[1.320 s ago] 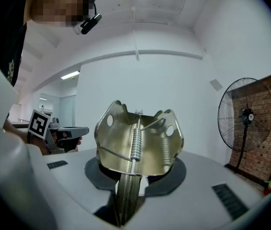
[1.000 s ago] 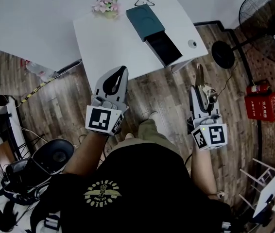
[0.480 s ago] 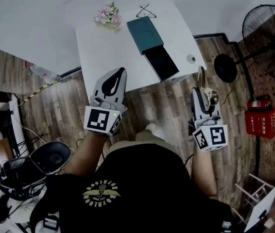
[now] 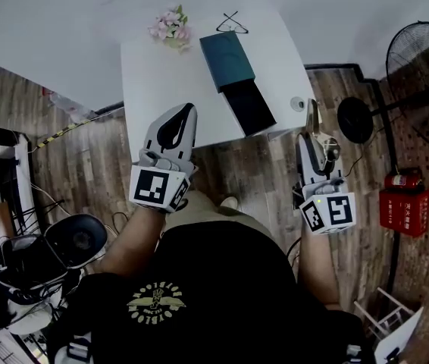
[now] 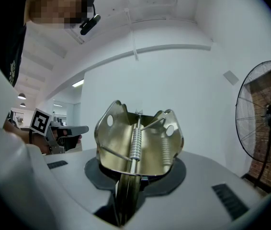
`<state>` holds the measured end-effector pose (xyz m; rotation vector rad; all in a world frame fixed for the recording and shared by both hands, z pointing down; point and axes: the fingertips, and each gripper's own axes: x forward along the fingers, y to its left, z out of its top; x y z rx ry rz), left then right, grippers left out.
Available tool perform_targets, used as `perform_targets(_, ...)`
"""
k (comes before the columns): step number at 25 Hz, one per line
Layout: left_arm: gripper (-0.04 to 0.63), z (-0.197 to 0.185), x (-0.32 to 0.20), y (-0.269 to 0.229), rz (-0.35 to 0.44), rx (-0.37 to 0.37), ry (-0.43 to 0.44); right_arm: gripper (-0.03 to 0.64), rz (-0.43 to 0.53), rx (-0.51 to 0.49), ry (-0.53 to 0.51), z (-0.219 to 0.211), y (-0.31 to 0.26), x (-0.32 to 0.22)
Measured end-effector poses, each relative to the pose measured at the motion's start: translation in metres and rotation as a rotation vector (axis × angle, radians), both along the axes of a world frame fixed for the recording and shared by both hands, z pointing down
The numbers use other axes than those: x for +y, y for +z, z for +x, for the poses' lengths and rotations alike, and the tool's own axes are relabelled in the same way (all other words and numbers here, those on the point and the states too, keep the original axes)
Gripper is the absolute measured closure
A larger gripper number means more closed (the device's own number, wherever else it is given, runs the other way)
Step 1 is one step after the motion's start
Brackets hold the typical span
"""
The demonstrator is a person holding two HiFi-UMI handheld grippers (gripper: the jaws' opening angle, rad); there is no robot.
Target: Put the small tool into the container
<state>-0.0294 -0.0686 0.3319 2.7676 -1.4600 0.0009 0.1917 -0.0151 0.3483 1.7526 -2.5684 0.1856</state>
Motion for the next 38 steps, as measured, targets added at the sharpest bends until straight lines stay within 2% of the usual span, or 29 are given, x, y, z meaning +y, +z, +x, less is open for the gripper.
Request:
perform_targets(4,0.588,-0.017,-0.004,0.011,-0.025,-0.001,-0.052,0.523,0.005,-0.003,-0.041,-0.011,0.001,-0.014)
perform_targets(8,0.589,-0.022,-0.008,0.016,-0.025,-0.007,-0.067,0.523,0.015,-0.003,-0.068,-0.020,0.000,-0.024)
perform_targets(16,0.588,-0.009,-0.038,0.007,0.014,-0.018,-0.017,0.523,0.040,-0.002,-0.066,-0.027,-0.006,-0.050)
perform_targets(27,0.589,-0.011,-0.104,0.019,-0.015,-0.033,0.017,0.523,0.029,-0.011,-0.037,-0.029,-0.003,-0.112)
perform_targets(35,0.589,-0.012,-0.096,0.019,-0.008,-0.049,0.008,0.523,0.032,-0.020,-0.061,-0.035,-0.003,-0.115)
perform_targets(38,0.589,-0.015,-0.099,0.030,-0.028,-0.056,0.009,0.523,0.017,-0.018,-0.070,-0.039,0.005,-0.125)
